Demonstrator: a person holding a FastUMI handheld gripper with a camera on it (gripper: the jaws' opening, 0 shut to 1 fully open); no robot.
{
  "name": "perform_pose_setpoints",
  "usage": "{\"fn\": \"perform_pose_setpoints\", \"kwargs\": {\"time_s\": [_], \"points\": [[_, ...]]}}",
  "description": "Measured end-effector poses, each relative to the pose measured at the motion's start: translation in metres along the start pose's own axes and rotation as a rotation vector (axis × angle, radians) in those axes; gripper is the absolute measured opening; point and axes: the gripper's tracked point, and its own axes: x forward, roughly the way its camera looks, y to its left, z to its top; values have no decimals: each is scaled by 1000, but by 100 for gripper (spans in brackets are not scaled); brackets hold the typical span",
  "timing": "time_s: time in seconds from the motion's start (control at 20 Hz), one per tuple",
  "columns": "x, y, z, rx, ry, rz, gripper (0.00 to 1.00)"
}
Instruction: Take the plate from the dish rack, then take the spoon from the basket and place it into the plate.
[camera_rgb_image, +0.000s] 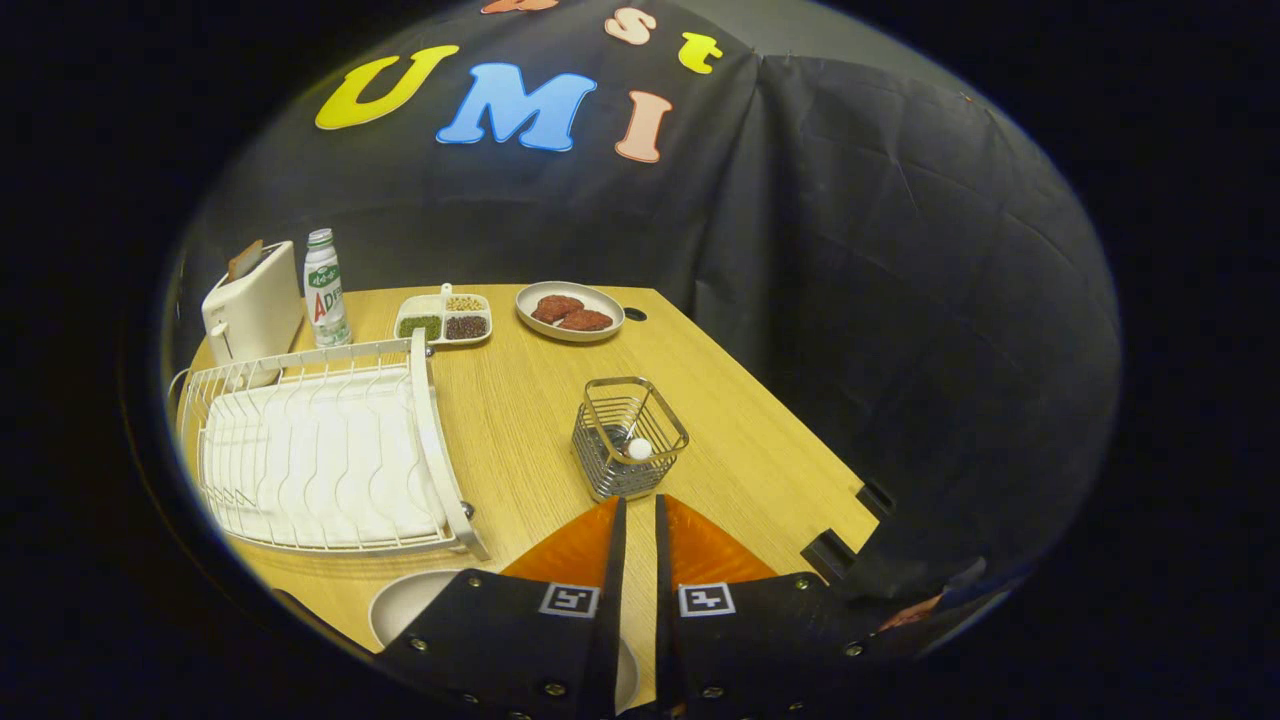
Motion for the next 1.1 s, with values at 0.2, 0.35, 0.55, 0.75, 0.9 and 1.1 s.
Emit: {"fn": "perform_pose_setpoints", "kwargs": {"time_s": [0.2, 0.35, 0.55, 0.75, 0.9, 1.1], "points": [[19, -3, 11, 16, 0, 6, 22], [33, 1, 17, 1, 2, 23, 22], [47, 3, 16, -8, 23, 30, 22], [52, 5, 19, -3, 18, 57, 22], [51, 6, 21, -5, 12, 61, 10], [43, -5, 24, 26, 9, 52, 7]]}}
